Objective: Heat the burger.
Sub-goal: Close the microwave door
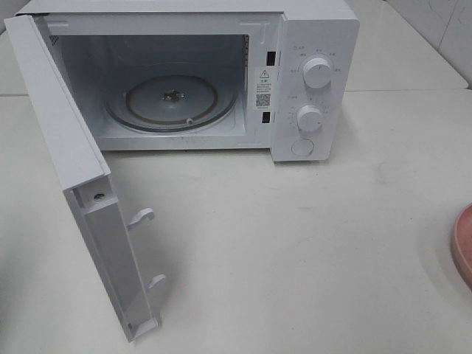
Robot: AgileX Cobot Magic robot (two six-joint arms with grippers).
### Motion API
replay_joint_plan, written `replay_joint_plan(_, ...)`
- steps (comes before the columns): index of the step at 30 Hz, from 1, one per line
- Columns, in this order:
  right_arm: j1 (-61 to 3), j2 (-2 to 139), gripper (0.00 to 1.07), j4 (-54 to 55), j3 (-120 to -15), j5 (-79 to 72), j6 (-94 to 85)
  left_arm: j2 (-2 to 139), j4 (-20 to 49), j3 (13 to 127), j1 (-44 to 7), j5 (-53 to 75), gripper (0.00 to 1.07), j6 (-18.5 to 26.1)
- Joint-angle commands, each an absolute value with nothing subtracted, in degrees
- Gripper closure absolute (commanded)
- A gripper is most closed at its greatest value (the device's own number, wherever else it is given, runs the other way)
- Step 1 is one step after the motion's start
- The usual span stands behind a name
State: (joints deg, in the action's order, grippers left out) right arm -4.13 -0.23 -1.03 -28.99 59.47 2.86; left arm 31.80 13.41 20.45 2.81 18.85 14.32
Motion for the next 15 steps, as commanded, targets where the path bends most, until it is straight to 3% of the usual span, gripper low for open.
replay_joint_plan(1,-3.8,-1.8,0.31,-0.9,-29.0,59.5,2.5,35.4,16.0,15.8,3.0,4.2,1.07,16.8)
replay_joint_plan(8,-3.8,-1.8,0.31,-0.9,-29.0,59.5,2.5,41.9,14.0,12.3,3.0,-8.1,1.07,17.6)
replay_joint_plan(15,-3.8,-1.8,0.31,-0.9,-29.0,59.5,2.5,52.0,7.5,11.1,-1.2,-25.1,1.07,15.9)
